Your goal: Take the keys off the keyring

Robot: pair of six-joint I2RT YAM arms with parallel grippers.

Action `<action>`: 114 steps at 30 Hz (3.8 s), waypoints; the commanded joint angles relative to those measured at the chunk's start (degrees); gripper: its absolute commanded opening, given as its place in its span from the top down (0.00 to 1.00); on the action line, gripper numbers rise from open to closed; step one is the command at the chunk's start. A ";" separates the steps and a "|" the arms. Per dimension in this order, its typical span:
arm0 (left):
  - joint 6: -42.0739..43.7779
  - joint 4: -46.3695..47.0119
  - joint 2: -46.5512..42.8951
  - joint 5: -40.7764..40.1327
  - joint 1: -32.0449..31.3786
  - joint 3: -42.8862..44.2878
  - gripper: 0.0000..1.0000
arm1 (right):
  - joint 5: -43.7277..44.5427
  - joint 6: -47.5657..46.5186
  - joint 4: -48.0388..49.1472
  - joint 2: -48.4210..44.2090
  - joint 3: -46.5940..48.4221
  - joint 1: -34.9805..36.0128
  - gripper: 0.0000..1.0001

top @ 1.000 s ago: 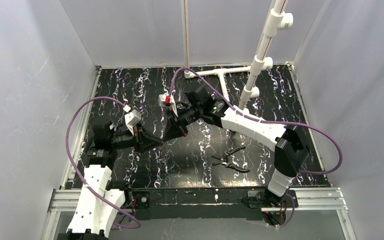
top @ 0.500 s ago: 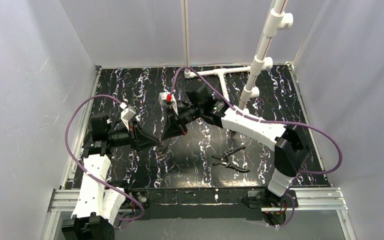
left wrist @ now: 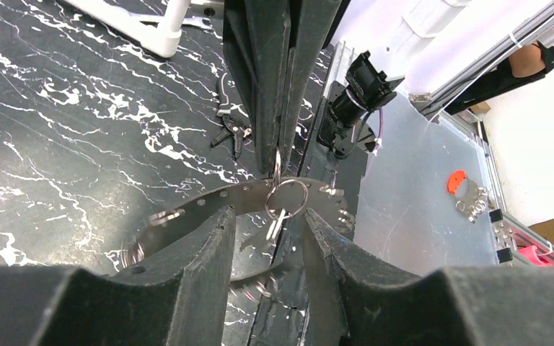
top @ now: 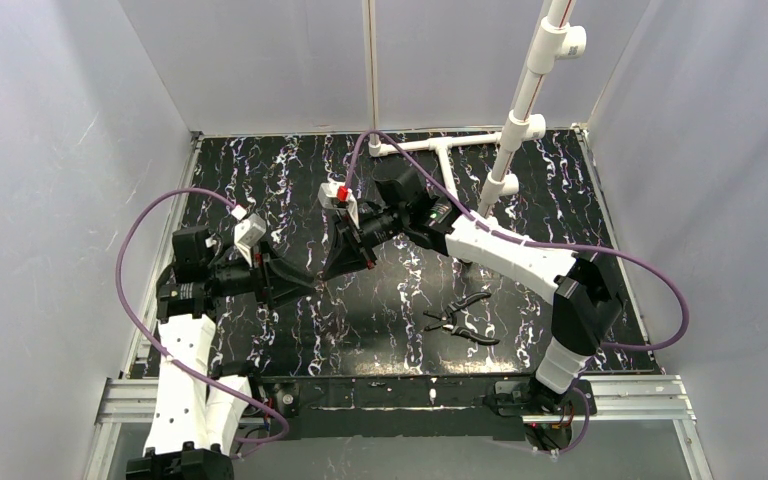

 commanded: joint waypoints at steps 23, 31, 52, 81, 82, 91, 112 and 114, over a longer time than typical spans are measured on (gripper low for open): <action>-5.84 9.30 1.09 3.14 0.30 0.51 0.73 | -3.29 6.39 10.40 -0.92 -0.71 1.15 0.99; -9.55 14.26 0.18 2.20 -0.62 -1.44 0.81 | -3.28 9.35 14.12 -0.02 -1.18 1.23 0.99; -10.08 15.32 -3.44 -1.42 -0.80 -1.97 1.00 | -2.32 -1.38 0.70 0.26 2.10 1.23 0.79; 23.54 -16.24 3.67 -13.19 -11.65 11.56 1.00 | 6.63 -15.34 -19.79 1.53 10.02 3.96 0.58; 23.57 -16.20 3.69 -13.33 -11.77 11.58 1.00 | 6.83 -15.54 -20.05 1.62 10.12 4.15 0.59; 23.27 -16.32 3.87 -13.29 -12.12 12.20 1.00 | 9.22 -16.89 -21.86 2.49 11.11 4.83 0.63; 8.35 -9.20 6.72 -5.48 -6.17 11.46 0.54 | 6.39 -6.55 -9.22 -1.49 5.73 0.02 0.99; 7.60 -8.48 6.78 -4.54 -5.00 11.04 0.54 | 5.68 -5.41 -7.70 -1.96 4.77 -0.53 0.99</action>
